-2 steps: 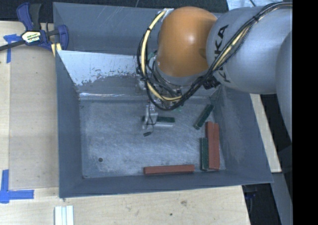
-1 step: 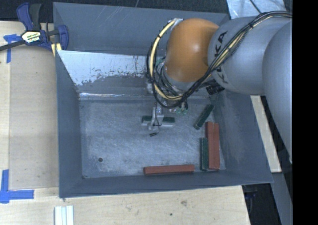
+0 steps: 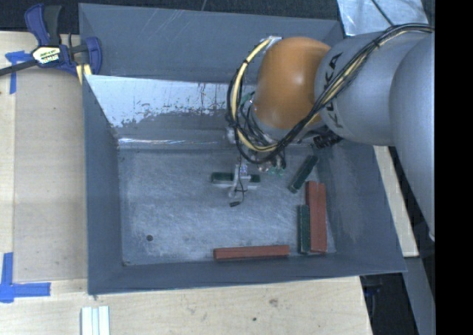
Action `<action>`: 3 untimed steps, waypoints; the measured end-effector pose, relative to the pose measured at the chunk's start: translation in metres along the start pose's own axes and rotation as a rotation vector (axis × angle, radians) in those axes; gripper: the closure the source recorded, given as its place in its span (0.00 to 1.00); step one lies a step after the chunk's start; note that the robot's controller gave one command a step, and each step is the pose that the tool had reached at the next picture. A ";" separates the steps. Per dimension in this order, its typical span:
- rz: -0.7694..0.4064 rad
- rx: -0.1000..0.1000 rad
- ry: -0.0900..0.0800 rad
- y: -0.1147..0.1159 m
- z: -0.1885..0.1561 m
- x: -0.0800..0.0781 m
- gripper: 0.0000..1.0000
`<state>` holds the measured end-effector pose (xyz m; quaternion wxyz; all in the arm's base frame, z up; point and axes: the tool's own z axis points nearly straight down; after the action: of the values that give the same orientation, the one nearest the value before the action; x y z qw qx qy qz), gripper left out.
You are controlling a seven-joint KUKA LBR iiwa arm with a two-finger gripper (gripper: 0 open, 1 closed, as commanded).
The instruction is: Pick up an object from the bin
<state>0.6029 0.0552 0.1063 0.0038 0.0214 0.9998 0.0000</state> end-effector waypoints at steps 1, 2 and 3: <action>0.030 -0.002 0.001 0.065 0.035 0.005 1.00; 0.030 -0.002 0.001 0.065 0.035 0.005 1.00; 0.005 0.001 0.011 0.052 -0.015 0.015 1.00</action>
Offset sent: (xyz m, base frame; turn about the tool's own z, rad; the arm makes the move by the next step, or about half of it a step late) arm 0.0000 0.0000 0.0000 0.0000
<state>0.5899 0.1078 0.1207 -0.0018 0.0241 0.9997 -0.0004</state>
